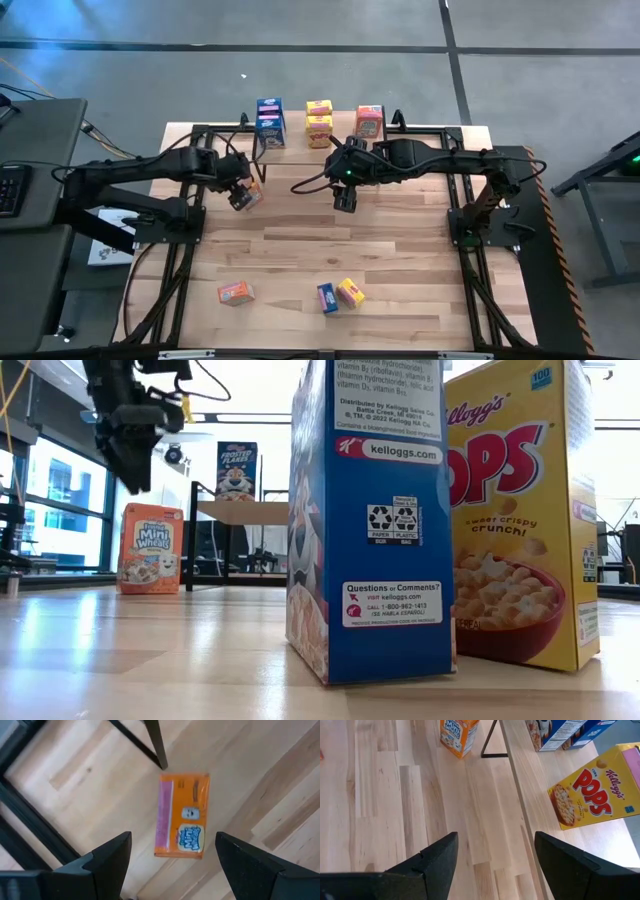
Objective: Stack cereal on shelf
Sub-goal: Put the top orange cereal box on the shelf
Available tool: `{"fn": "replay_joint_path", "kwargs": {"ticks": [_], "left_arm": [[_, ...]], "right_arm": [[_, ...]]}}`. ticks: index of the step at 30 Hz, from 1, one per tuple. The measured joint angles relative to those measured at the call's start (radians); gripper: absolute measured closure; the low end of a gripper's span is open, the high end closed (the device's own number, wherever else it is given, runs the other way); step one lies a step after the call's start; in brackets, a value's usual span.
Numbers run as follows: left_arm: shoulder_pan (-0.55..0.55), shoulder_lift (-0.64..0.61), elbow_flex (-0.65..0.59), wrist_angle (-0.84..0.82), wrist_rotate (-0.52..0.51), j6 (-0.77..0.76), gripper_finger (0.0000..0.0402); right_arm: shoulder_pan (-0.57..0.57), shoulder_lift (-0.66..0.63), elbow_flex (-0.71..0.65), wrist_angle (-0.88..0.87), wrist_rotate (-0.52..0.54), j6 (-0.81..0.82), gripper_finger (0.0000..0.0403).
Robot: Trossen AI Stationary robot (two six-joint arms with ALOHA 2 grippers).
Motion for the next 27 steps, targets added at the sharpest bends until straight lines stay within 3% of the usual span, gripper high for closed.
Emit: {"fn": "replay_joint_path", "kwargs": {"ticks": [8,21,27], "left_arm": [[0.001,-0.010,-0.126,0.095,0.002,0.008,0.0121],[0.001,-0.009,-0.176,0.196,0.028,0.036,0.0122],[0.001,-0.009,-0.176,0.197,0.059,0.045,0.0149]], "right_arm": [[0.000,0.000,0.000,0.001,0.000,-0.003,0.0146],[0.000,0.000,0.000,0.002,0.000,-0.001,0.0146],[0.000,0.000,0.000,0.002,0.000,-0.001,0.0146]]}}
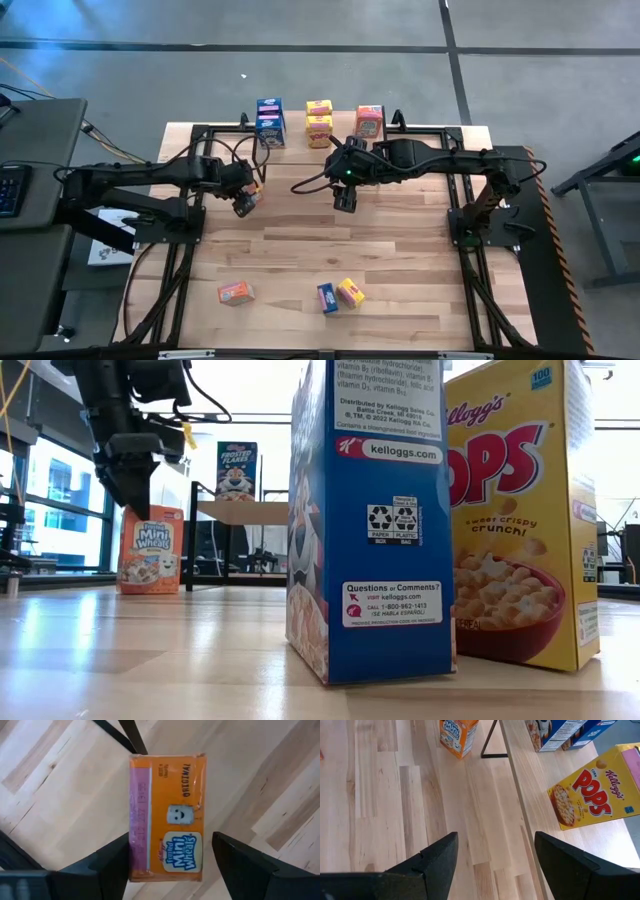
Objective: Stack cereal on shelf
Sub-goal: Put the top orange cereal box on the shelf
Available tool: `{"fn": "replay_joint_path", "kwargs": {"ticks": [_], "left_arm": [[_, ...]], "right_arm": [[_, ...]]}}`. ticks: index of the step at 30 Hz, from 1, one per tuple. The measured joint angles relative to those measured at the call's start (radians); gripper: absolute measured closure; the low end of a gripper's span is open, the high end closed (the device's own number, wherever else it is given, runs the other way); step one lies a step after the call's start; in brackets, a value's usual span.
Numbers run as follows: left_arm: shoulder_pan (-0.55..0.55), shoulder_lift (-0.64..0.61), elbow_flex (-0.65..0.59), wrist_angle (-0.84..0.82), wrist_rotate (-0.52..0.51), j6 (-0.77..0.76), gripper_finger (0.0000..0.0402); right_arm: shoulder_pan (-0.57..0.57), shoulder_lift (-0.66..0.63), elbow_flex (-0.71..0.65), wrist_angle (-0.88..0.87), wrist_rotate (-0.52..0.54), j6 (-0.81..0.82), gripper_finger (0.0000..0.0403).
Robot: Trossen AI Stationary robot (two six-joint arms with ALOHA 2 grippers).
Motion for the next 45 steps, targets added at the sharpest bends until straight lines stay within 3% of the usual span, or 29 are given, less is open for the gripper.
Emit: {"fn": "replay_joint_path", "kwargs": {"ticks": [8,16,26,45], "left_arm": [[0.000,0.000,0.000,-0.001,0.012,0.026,0.0208],[0.000,0.000,0.000,0.000,0.050,0.044,0.0236],[-0.006,0.000,0.000,0.003,0.068,0.079,0.0242],[-0.134,0.000,0.029,0.108,0.069,0.107,0.0243]], "right_arm": [[0.000,0.000,0.000,0.000,0.000,0.000,0.0146],[0.000,0.000,0.000,0.000,0.000,0.000,0.0146],[0.000,0.000,0.000,0.000,-0.023,0.000,0.0146],[0.000,0.000,0.000,0.005,-0.098,0.001,0.0146]]}}
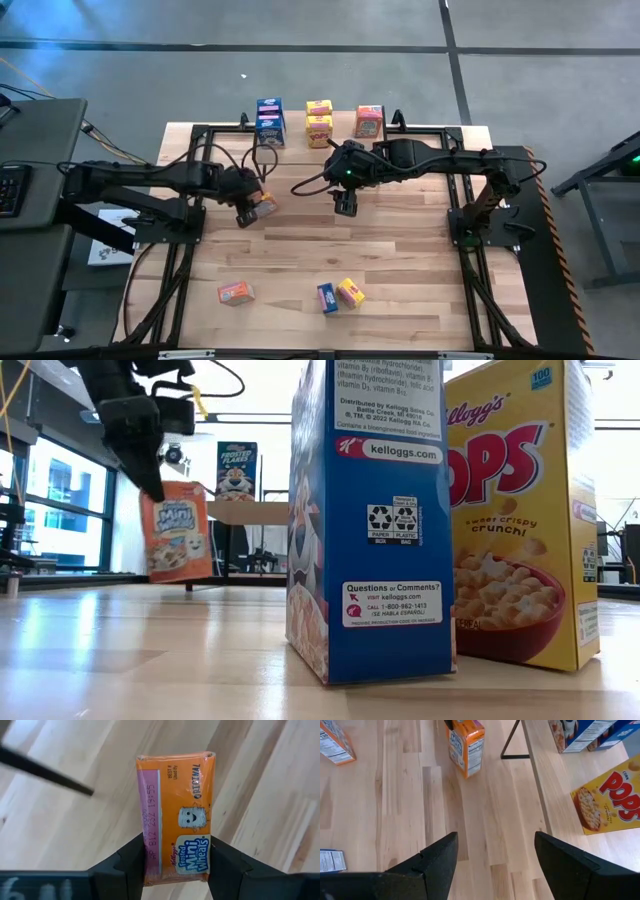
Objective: Stack cereal on shelf
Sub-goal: Put the top orange cereal box on the shelf
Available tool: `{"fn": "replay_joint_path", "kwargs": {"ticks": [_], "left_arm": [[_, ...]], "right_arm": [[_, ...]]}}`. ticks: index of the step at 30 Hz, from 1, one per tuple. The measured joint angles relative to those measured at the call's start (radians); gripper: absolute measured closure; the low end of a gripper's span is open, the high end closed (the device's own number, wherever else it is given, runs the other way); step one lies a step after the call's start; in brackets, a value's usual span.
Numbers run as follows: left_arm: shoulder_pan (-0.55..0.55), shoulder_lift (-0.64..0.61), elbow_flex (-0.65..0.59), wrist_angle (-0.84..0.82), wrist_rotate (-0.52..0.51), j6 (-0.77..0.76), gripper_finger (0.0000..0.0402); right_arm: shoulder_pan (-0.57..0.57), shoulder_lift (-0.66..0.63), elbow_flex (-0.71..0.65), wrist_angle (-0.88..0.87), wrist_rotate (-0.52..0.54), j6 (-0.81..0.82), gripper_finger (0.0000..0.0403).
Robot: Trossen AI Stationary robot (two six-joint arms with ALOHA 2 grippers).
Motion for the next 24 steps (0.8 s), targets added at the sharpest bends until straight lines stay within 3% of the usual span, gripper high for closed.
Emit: {"fn": "replay_joint_path", "kwargs": {"ticks": [10,17,24], "left_arm": [[-0.007,0.000,0.030,0.131,0.004,0.107,0.0243],[-0.012,0.000,0.030,0.231,0.011,0.161,0.0243],[-0.054,0.000,0.030,0.354,0.036,0.189,0.0243]], "right_arm": [[0.000,0.000,0.000,-0.006,-0.008,0.026,0.0144],[0.000,0.000,0.000,-0.005,-0.018,0.026,0.0115],[0.000,0.000,0.000,0.007,-0.111,0.025,0.0107]]}}
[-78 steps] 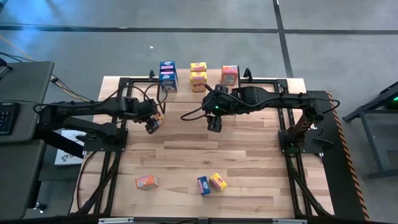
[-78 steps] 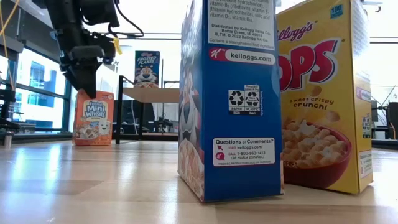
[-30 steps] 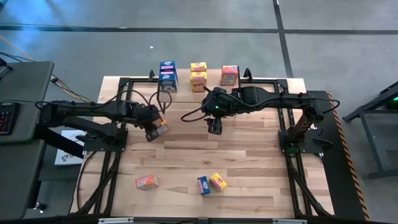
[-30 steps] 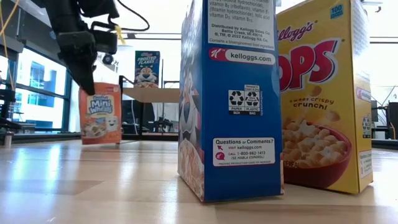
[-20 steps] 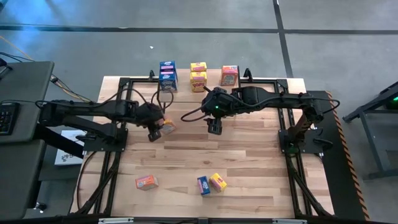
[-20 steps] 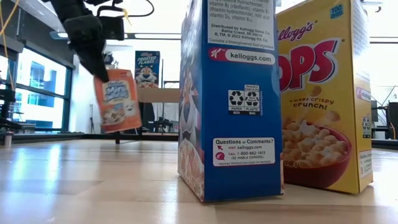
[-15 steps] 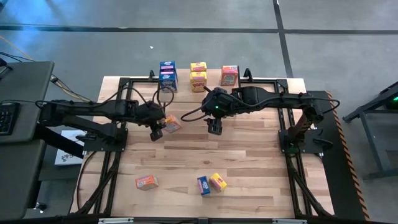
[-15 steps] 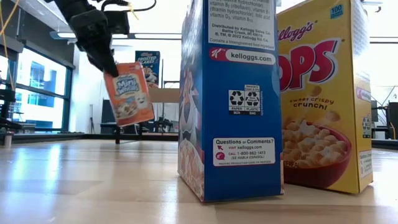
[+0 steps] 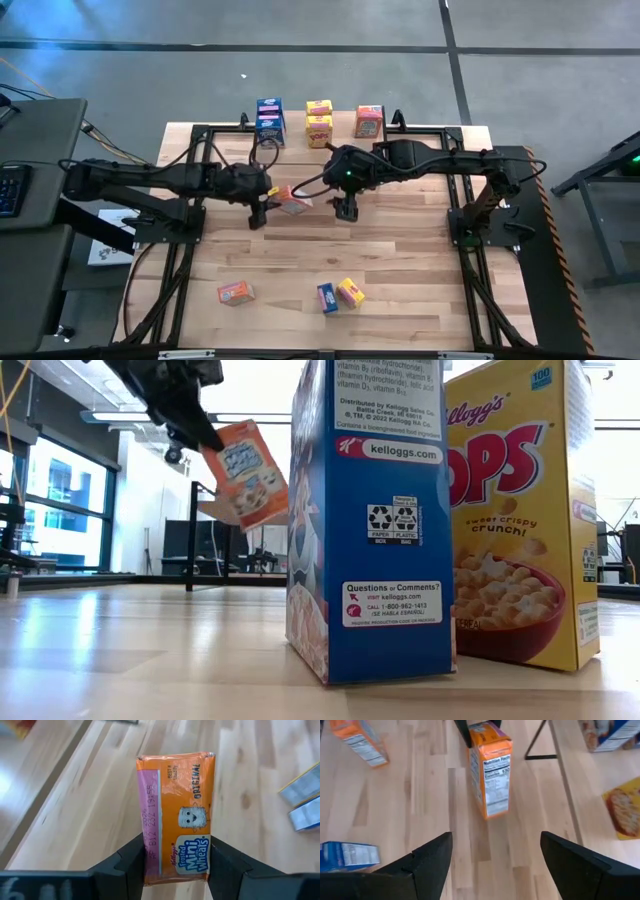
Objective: Stack cereal on shelf
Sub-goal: Put the top orange cereal box on the shelf
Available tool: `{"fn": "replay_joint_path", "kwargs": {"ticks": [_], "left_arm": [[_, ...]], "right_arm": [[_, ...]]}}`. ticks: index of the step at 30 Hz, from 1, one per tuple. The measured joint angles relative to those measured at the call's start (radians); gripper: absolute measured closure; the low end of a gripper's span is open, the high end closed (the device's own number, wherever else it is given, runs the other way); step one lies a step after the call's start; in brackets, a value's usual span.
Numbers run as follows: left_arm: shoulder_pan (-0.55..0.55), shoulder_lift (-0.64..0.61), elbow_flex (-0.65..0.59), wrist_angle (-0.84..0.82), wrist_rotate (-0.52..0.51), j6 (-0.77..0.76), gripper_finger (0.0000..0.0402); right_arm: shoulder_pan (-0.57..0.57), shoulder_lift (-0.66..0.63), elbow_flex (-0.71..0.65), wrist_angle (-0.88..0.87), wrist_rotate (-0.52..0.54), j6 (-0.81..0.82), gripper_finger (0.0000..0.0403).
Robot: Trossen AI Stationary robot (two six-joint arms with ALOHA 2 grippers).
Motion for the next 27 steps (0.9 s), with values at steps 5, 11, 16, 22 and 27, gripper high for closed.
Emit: {"fn": "replay_joint_path", "kwargs": {"ticks": [5,11,16,22,27], "left_arm": [[-0.039,0.000,0.000,0.056,0.001,0.020,0.0243],[-0.074,0.000,0.000,0.119,0.000,0.029,0.0243],[-0.091,0.000,0.000,0.212,-0.010,0.030,0.0243],[-0.103,0.000,0.000,0.336,-0.011,0.053,0.0243],[-0.116,0.004,0.000,0.373,-0.013,0.111,0.0243]], "right_arm": [[0.001,0.000,-0.003,0.048,-0.016,-0.045,0.0107],[0.001,0.000,-0.003,0.164,-0.073,-0.136,0.0107],[0.001,0.000,-0.003,0.200,-0.081,-0.164,0.0107],[0.001,0.000,-0.003,0.205,-0.081,-0.161,0.0107],[0.001,0.000,-0.003,0.226,-0.081,-0.158,0.0107]]}}
